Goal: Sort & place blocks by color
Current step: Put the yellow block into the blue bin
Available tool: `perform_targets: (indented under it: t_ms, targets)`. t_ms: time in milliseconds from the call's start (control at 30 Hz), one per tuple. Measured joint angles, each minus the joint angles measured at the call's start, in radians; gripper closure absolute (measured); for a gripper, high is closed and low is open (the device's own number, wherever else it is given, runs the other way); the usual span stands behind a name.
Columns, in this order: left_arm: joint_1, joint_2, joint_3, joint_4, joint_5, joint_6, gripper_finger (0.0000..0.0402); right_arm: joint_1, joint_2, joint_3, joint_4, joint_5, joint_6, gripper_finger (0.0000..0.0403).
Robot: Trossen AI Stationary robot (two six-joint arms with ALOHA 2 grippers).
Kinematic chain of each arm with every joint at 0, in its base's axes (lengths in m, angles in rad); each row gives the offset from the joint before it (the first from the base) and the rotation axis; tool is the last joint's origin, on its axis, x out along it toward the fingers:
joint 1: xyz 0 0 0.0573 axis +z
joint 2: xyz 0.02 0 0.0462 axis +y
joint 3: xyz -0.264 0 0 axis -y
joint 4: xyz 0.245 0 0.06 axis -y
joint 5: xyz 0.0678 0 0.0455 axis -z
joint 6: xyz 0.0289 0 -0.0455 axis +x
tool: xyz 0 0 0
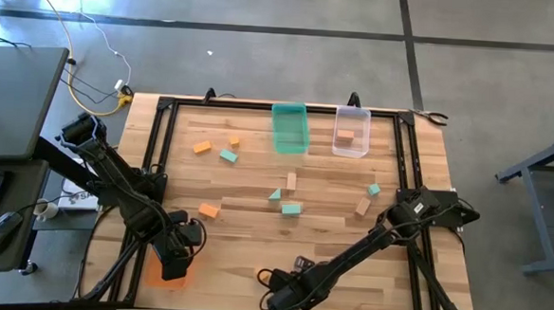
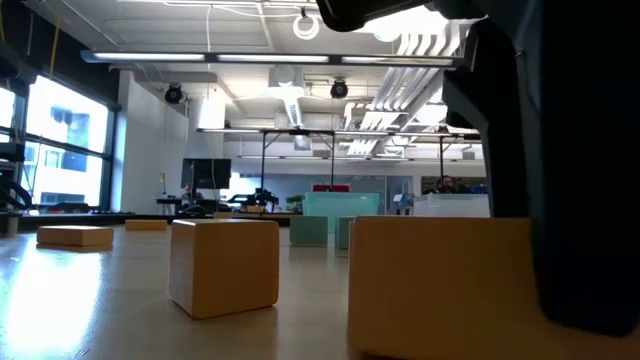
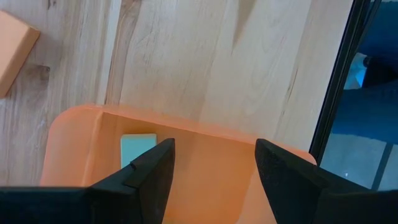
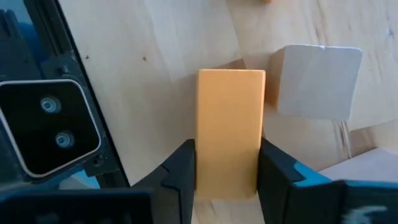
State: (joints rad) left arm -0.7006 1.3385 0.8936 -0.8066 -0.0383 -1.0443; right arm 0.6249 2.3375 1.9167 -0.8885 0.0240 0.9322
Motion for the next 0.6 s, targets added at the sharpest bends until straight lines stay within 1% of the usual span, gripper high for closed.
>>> perform_targets:
  t_ms: [167, 300, 433, 600]
  targets:
    - [0.000, 0.000, 0.000, 0.000, 0.000, 0.000, 0.0190, -0.010, -0.005, 0.000, 0.001, -0.050, -0.022, 0.0301]
    - [0.000, 0.000, 0.000, 0.000, 0.000, -0.009, 0.0190, -0.005, -0.053, -0.001, -0.003, -0.059, -0.033, 0.0301]
    - [0.000, 0.000, 0.000, 0.000, -0.025, -0.026, 0.0190, -0.002, -0.135, -0.001, -0.012, 0.011, -0.061, 0.0301]
    - [0.000, 0.000, 0.000, 0.000, -0.097, -0.026, 0.0190, -0.034, -0.234, -0.001, -0.061, 0.135, -0.128, 0.0301]
